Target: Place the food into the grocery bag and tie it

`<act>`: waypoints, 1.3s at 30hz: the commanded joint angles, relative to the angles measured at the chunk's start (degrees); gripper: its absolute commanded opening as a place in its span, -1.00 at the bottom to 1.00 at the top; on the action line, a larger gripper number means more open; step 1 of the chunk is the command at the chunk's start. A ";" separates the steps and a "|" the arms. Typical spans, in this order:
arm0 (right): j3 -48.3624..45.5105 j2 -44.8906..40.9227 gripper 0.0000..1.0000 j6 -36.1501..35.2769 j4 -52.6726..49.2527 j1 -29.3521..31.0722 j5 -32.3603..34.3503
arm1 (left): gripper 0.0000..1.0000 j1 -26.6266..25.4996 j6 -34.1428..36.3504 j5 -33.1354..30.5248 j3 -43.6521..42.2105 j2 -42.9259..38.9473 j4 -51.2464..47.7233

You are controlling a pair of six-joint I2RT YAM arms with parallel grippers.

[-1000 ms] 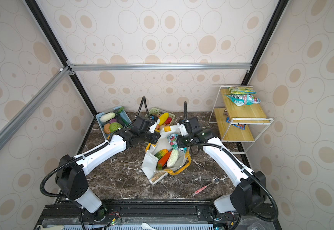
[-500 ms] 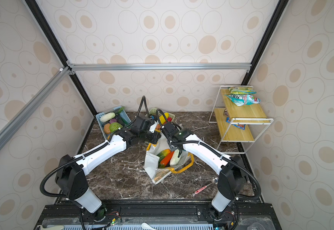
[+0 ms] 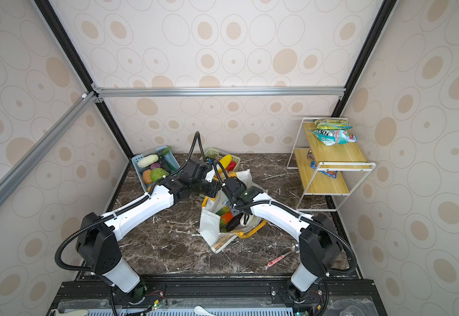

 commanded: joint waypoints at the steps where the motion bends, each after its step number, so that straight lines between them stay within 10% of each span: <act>1: 2.32 -4.29 0.18 1.10 -0.40 -0.76 -6.30 | -1.00 0.10 -0.45 -0.11 1.05 -1.11 0.52; 11: 10.71 -7.11 0.27 10.08 -4.50 -12.23 -18.10 | -1.00 0.25 -0.32 -0.98 1.88 -1.02 0.07; 25: 21.79 -10.01 0.34 14.92 -28.57 -16.42 -3.70 | -1.00 0.09 -0.34 -1.19 3.28 0.03 -0.80; 39: 5.28 -13.04 0.21 19.84 -21.14 -17.45 -12.05 | -1.00 -0.20 0.59 -0.24 4.54 1.05 -1.50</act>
